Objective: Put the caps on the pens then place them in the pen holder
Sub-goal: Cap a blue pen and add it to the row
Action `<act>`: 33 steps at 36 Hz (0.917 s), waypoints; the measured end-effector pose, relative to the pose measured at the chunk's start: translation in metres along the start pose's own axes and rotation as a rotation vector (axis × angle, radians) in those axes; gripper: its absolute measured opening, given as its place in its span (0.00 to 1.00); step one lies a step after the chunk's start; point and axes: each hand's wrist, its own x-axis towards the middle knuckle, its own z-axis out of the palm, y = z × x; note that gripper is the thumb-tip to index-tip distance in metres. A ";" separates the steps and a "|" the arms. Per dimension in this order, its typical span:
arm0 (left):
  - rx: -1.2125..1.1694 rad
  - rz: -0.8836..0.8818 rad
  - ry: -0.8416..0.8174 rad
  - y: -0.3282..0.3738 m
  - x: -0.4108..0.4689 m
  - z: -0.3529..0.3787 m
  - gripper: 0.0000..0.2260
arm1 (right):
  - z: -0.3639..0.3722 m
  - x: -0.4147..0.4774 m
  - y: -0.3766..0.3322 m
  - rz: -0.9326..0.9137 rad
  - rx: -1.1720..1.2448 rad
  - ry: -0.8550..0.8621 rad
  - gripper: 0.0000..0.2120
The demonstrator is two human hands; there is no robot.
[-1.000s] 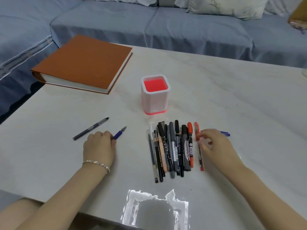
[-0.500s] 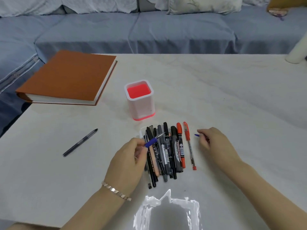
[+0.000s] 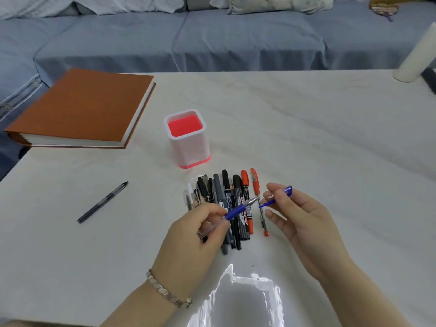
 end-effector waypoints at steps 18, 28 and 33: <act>0.138 0.134 -0.031 -0.008 -0.004 0.003 0.03 | 0.004 -0.009 0.010 0.037 -0.053 -0.085 0.06; 0.228 0.211 0.085 -0.015 -0.003 0.008 0.10 | 0.005 -0.007 0.011 -0.077 -0.112 -0.073 0.11; 0.178 0.190 0.024 -0.008 0.000 0.004 0.11 | 0.004 -0.007 0.011 -0.139 -0.128 -0.099 0.10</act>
